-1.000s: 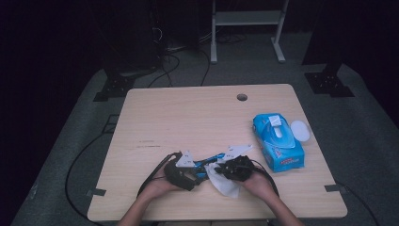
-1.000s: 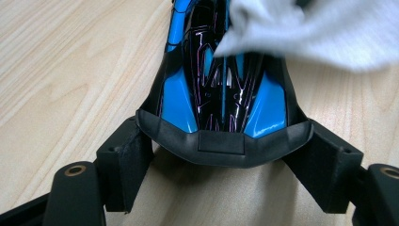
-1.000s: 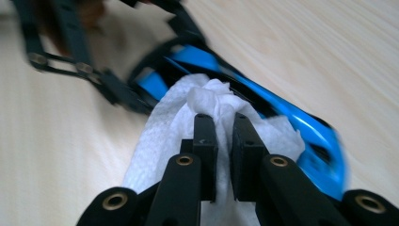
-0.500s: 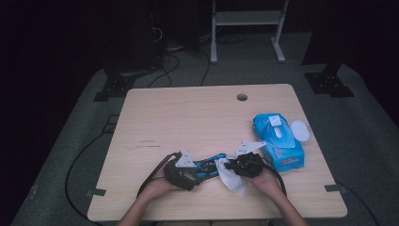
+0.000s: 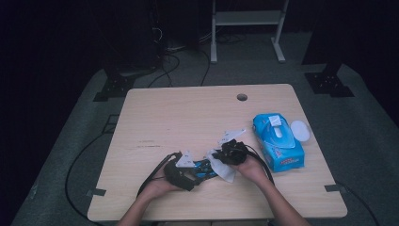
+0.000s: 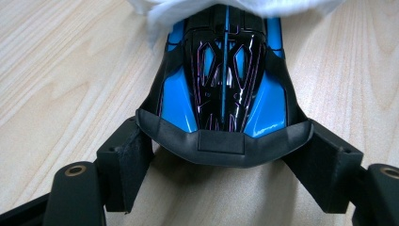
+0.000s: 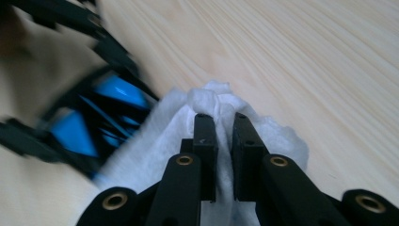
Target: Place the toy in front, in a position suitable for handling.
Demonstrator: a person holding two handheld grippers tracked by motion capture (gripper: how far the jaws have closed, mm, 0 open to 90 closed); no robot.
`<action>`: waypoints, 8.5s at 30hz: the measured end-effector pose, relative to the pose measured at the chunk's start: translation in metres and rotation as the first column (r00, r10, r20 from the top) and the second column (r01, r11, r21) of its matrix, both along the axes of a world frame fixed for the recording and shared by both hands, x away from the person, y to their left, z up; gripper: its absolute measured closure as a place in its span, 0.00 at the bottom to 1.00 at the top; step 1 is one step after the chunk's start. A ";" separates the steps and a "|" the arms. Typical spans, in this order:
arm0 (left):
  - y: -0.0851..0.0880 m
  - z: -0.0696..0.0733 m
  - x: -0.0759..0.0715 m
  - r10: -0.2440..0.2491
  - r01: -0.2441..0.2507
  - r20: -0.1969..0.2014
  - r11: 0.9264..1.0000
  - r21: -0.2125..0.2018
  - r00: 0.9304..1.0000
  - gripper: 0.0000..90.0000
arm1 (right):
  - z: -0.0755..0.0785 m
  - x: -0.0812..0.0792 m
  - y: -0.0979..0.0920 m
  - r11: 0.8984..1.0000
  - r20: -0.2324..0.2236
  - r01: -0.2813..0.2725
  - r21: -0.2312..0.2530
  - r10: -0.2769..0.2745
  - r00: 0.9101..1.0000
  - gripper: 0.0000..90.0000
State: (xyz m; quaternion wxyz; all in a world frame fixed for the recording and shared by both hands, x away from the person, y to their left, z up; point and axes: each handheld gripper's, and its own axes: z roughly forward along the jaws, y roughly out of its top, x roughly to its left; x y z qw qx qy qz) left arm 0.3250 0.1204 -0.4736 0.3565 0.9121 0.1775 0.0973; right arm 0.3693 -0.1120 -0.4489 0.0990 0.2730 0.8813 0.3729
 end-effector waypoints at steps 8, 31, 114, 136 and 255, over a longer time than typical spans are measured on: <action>0.000 0.000 0.000 -0.002 0.002 0.001 1.000 -0.001 1.000 0.29 | -0.004 -0.003 -0.036 0.997 -0.018 0.076 -0.006 -0.076 0.997 0.91; 0.000 -0.001 0.000 0.000 0.000 0.005 1.000 -0.011 1.000 0.29 | -0.007 -0.035 -0.040 0.998 -0.002 0.008 0.061 -0.008 1.000 0.86; -0.001 0.000 0.001 -0.002 0.002 0.011 1.000 0.005 1.000 0.29 | -0.016 -0.035 -0.064 0.991 -0.066 0.122 0.059 -0.118 0.991 0.89; -0.001 0.000 0.001 -0.005 0.005 0.015 1.000 0.006 1.000 0.29 | -0.009 -0.020 -0.051 0.991 -0.038 0.134 0.031 -0.133 0.990 0.89; -0.005 -0.001 0.000 0.000 0.000 0.026 1.000 -0.006 1.000 0.29 | 0.004 -0.028 -0.052 0.985 0.023 0.162 0.051 -0.163 0.986 0.72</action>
